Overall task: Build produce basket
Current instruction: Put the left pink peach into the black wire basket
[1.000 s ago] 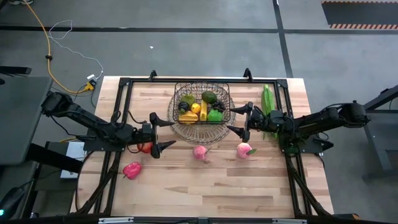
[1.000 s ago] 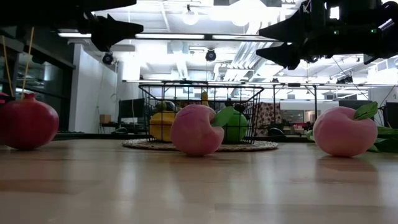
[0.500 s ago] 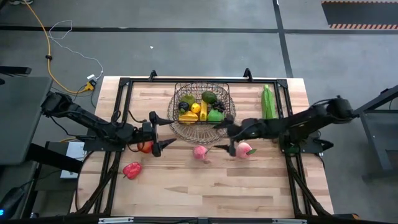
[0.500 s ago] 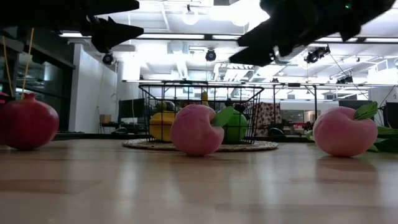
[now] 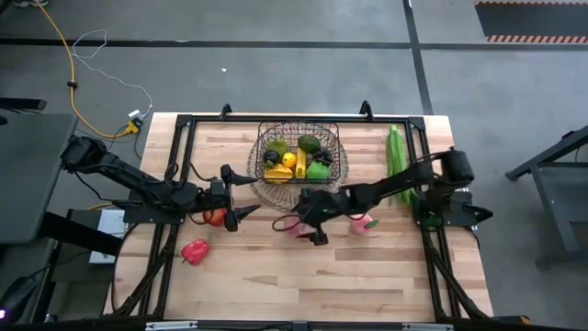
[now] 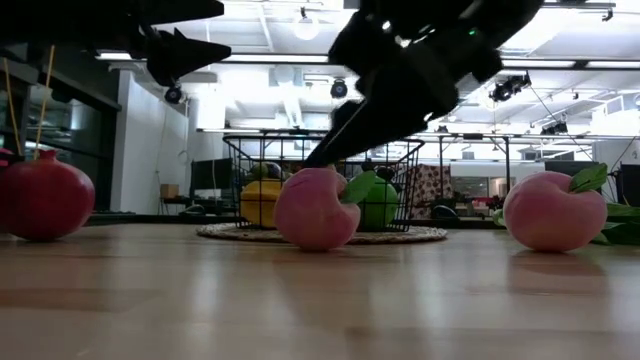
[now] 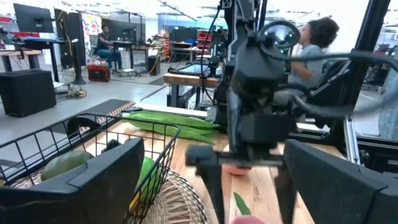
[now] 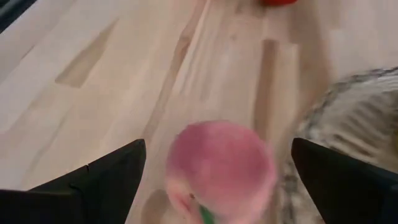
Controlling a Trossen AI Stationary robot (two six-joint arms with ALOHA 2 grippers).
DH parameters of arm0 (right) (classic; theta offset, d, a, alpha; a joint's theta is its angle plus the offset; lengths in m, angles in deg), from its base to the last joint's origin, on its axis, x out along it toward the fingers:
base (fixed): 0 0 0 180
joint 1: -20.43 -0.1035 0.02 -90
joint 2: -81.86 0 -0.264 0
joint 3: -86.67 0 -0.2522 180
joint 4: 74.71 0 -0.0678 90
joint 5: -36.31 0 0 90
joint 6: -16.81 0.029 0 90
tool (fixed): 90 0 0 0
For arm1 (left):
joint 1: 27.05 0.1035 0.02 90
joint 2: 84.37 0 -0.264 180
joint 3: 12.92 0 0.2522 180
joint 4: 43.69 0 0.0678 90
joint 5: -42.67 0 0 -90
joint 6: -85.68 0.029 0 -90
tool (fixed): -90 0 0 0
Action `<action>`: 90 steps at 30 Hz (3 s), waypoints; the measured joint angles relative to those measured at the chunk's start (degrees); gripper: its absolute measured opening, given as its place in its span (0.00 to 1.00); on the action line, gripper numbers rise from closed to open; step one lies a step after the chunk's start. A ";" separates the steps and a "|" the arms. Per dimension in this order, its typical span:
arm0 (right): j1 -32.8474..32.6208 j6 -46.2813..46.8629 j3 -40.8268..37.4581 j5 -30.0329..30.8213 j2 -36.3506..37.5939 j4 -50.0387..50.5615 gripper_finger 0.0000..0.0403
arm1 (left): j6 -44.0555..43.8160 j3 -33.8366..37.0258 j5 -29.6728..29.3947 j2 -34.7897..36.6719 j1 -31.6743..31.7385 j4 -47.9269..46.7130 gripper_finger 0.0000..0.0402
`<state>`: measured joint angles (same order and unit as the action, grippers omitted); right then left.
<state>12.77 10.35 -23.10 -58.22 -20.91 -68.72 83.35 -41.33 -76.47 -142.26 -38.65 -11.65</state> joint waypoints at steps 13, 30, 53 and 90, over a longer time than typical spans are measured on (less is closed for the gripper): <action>0.43 1.46 7.54 -1.18 -9.22 11.37 0.97 | -0.01 0.00 0.00 -0.02 0.00 -0.96 0.94; 0.53 1.46 7.54 -1.06 -9.17 6.82 0.92 | 0.00 0.00 -0.22 -0.02 0.00 -0.96 0.94; 0.50 0.58 -8.85 1.96 11.55 -2.63 0.79 | 0.00 0.00 -0.22 -0.02 -0.02 -2.33 0.94; 3.57 6.40 -35.78 23.88 38.04 -41.75 0.80 | 0.41 0.00 -3.04 -0.02 0.00 -1.37 0.94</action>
<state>16.33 16.75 -58.88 -34.33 17.13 -110.47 83.76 -41.33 -79.51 -142.28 -38.65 -13.02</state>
